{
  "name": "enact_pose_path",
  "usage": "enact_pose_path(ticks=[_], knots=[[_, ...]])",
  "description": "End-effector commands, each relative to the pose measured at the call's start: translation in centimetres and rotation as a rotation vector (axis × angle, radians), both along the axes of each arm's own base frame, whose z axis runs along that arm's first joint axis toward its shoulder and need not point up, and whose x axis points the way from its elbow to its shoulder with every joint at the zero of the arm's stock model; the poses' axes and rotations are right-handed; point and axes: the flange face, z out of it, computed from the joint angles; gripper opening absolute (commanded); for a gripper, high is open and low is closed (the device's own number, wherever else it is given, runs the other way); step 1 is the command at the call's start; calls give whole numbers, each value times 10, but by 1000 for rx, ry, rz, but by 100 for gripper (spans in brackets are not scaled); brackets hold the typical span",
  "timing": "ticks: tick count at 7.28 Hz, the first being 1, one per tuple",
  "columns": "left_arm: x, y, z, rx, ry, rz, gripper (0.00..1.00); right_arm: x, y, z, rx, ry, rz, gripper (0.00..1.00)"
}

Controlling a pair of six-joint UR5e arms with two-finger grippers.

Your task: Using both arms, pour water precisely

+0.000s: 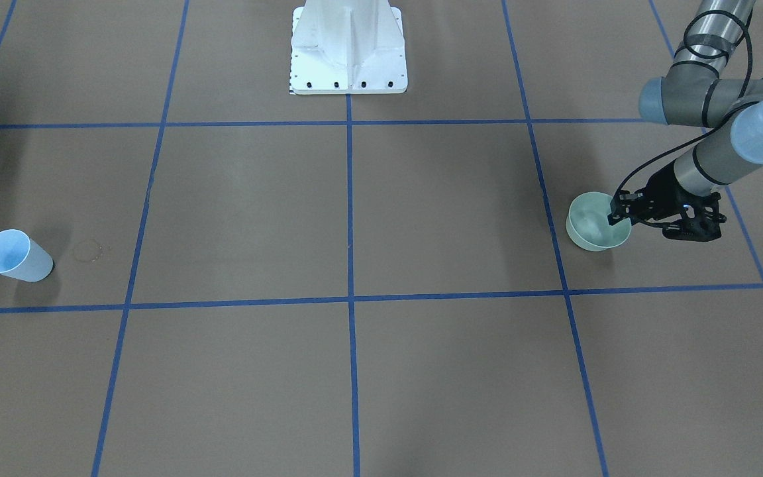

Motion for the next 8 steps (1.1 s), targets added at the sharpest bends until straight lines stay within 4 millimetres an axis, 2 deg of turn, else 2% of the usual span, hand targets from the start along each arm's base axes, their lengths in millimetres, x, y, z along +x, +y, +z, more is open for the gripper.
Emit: enact_pose_path(ticks=[1, 2, 4, 5, 6, 7, 8], knots=[[9, -12, -65, -28, 64, -70, 0, 0, -1, -1, 2, -1, 0, 100], [28, -32, -132, -85, 139, -137, 0, 0, -1, -1, 1, -1, 1, 100], [131, -9, -225, -144, 199, -127, 0, 0, 0, 0, 1, -1, 0, 100], [180, -7, -266, -144, 191, -139, 0, 0, 1, 1, -4, -1, 0, 100], [239, -9, -313, -144, 175, -148, 0, 0, 4, 5, -8, -1, -4, 100], [274, -15, -326, -146, 147, -148, 0, 0, 3, 5, -7, 1, -4, 100], [292, -7, -324, -142, 130, -142, 0, 0, 4, 5, -7, -1, -5, 100]])
